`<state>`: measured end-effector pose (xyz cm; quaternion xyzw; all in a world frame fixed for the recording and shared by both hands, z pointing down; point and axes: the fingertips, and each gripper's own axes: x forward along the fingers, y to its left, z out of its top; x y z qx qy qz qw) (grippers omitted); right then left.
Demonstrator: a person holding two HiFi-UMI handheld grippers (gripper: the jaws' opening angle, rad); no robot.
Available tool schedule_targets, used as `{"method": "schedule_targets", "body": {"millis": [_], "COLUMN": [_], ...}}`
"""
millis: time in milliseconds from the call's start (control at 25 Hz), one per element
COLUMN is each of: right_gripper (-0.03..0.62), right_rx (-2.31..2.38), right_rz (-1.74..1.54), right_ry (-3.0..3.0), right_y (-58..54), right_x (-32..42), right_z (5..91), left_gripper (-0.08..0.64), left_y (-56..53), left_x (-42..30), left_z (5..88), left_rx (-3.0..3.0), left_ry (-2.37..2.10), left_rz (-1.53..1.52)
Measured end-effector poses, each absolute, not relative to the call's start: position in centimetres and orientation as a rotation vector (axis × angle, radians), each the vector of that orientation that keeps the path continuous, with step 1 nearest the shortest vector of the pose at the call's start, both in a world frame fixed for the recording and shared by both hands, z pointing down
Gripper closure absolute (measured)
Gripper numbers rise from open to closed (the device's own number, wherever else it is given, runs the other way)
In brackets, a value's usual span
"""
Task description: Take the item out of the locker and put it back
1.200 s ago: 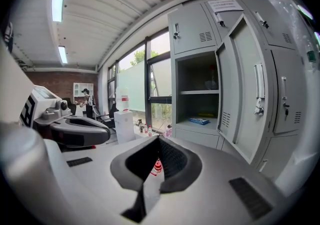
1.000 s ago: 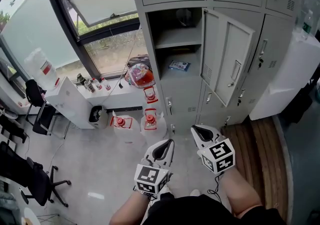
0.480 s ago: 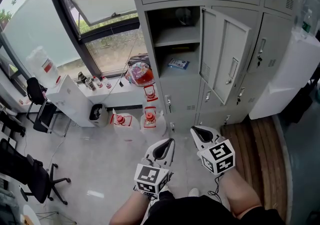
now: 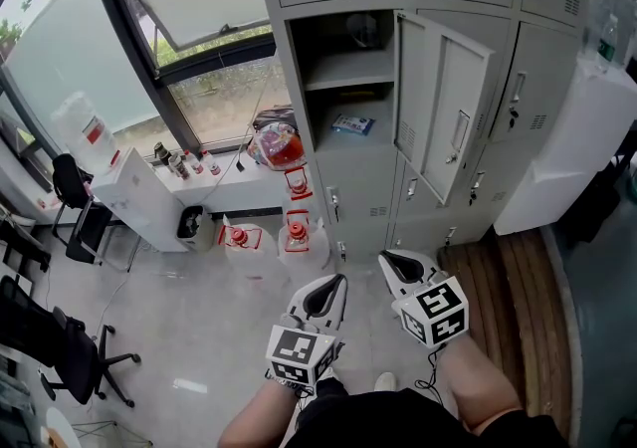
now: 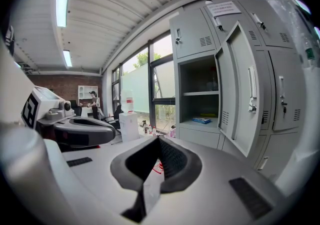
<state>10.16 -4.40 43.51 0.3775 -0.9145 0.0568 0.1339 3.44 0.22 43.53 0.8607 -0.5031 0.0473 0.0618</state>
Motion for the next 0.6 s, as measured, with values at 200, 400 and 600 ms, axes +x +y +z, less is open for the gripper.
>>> {"method": "schedule_targets", "body": {"millis": [200,400,600], "right_gripper": [0.540,0.540,0.540], "right_rx": [1.091,1.089,1.089], "right_rz": [0.157,0.153,0.154], "right_ry": [-2.652,-2.654,-2.651], "right_y": [-4.08,-3.84,-3.71], "right_x": [10.09,10.08,10.21], "right_z": [43.35,43.30,43.36], "left_gripper": [0.545,0.545,0.545], "left_y": [0.52,0.75,0.88], "left_x": [3.51,3.46,3.66], "left_z": [43.30,43.19,43.10], "left_rx": [2.608,2.610,2.613], "left_ry": [-1.522,-1.527,-1.524], "left_rz": [0.141,0.140,0.139]}}
